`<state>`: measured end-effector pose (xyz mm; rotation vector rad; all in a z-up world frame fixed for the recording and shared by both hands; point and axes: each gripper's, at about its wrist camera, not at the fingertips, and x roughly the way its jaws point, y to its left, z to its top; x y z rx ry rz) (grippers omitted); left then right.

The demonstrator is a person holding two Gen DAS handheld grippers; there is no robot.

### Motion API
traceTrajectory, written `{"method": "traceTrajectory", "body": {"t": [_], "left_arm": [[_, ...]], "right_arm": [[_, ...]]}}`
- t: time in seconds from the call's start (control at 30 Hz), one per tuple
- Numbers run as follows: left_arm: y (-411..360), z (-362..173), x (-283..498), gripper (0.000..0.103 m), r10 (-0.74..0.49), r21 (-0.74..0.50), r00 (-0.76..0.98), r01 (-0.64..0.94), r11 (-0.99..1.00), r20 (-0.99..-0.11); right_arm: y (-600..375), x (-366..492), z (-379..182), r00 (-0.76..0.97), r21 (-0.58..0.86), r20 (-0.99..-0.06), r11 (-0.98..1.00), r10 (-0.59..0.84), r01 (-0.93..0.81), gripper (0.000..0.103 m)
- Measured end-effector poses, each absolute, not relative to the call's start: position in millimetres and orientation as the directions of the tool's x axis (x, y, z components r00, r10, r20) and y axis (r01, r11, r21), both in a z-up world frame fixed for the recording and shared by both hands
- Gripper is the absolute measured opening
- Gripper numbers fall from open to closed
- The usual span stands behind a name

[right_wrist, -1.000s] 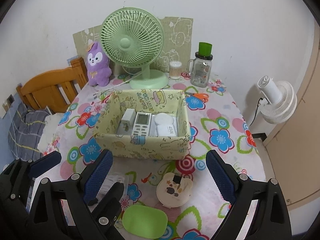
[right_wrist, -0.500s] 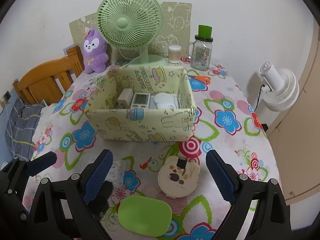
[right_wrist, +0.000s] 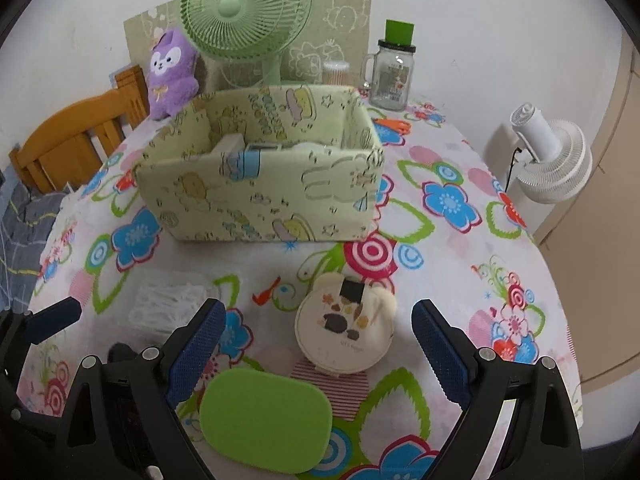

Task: Organize rigid objects
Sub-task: 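Lower left tool to black car key while right tool lowers to hedgehog container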

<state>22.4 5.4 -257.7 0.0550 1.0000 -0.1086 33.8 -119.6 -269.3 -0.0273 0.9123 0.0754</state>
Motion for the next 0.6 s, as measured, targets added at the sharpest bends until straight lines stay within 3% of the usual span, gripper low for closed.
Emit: {"method": "traceTrajectory", "body": {"t": [0.6], "left_arm": [[26, -296, 21, 0.098, -0.028, -0.005, 0.488, 0.050, 0.999, -0.873]], "right_arm": [[-105, 30, -304, 0.556, -0.002, -0.830, 0.996, 0.051, -0.094, 0.096]]}}
